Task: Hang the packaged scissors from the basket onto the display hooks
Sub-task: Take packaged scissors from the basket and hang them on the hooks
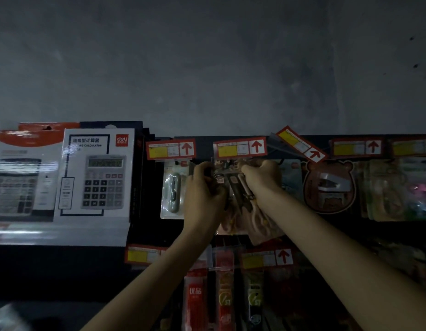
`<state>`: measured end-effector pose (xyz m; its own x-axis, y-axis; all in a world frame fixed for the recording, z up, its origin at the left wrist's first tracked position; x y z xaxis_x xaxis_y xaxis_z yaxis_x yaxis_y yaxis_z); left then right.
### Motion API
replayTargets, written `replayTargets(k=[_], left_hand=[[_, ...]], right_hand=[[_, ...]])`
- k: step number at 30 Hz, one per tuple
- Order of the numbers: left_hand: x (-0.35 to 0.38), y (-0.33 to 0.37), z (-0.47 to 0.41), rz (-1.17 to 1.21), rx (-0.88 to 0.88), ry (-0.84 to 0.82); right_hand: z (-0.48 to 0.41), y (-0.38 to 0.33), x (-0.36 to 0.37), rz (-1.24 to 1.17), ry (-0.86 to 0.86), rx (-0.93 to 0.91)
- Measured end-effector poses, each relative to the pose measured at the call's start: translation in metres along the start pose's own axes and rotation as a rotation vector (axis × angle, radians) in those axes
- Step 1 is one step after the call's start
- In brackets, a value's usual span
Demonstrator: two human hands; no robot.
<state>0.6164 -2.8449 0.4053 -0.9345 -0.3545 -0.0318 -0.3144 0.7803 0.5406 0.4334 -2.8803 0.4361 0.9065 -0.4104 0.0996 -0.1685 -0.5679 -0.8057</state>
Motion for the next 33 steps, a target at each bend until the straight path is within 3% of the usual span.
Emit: replayTargets(k=[13,21,28,33], left_hand=[[0.005,-0.036,0.003,0.208,-0.328,0.013],[0.0,-0.036,0.0,0.255,-0.339,0.017],[0.008,-0.043,-0.003,0.326,-0.417,-0.014],[0.013,-0.064,-0.006,0.396,-0.598,0.017]], right_hand=[[0.011,-0.003,0.002,0.017,-0.067,0.009],[0.059,-0.02,-0.022,0.36,-0.148,-0.195],[0.061,0.005,-0.01,0.418,-0.27,-0.088],[0.049,0.007,-0.002,0.445,-0.296,-0.056]])
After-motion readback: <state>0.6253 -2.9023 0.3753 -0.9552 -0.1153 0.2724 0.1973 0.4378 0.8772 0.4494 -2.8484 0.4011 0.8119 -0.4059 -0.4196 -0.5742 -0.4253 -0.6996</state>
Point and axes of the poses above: each hand's wrist, its own z-axis away from the middle knuckle, its own x-axis out of the palm, y = z × x, the point moved 10 cm from there along -z, towards the middle knuckle, and after that the axes turned 3 degrees about -x, right-handed, at the moved point
